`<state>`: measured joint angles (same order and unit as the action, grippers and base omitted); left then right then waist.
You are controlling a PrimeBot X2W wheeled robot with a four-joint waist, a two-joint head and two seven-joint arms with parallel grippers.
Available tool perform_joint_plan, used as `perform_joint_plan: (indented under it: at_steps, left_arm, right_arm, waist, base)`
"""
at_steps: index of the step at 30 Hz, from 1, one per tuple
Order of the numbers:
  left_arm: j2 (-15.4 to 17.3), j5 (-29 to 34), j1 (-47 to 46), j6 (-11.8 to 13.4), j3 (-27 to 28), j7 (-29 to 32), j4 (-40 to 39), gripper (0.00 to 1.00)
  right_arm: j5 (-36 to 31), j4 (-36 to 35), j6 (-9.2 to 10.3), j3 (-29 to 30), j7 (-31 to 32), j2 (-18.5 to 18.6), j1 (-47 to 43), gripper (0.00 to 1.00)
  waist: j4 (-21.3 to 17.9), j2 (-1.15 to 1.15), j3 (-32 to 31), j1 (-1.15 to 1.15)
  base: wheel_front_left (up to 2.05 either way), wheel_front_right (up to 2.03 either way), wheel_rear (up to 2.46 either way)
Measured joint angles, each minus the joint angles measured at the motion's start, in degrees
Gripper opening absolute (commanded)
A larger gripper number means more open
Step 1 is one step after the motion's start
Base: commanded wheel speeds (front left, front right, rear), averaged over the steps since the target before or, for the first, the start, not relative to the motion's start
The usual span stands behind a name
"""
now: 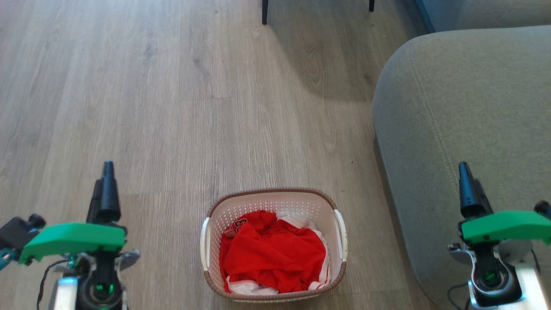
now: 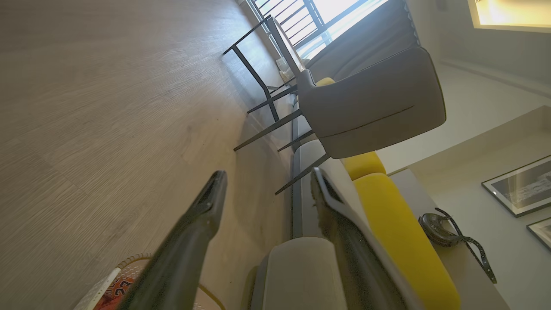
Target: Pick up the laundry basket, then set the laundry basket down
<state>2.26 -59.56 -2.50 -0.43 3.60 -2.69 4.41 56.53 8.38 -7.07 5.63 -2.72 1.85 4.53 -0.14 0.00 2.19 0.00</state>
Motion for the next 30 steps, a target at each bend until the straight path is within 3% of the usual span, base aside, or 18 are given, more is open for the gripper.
perform_joint_plan:
  at_steps: [21,30]
  left_arm:
    - [0.63,23.64,-2.72,8.08,-10.88,-3.27,-1.1,1.0]
    - [5.56,33.56,-4.86,16.23,-21.24,-4.85,-1.41,1.0]
  right_arm:
    - [-21.0,-4.07,-0.01,-2.56,-3.27,0.14,2.67,1.0]
    - [-31.49,-5.54,-0.01,-6.21,-4.61,0.66,2.89,1.0]
  waist:
    - [0.94,0.0,2.58,0.0]
    - [1.23,0.0,2.45,0.0]
  base:
    - [0.0,0.0,0.0]
    - [0.0,0.0,0.0]
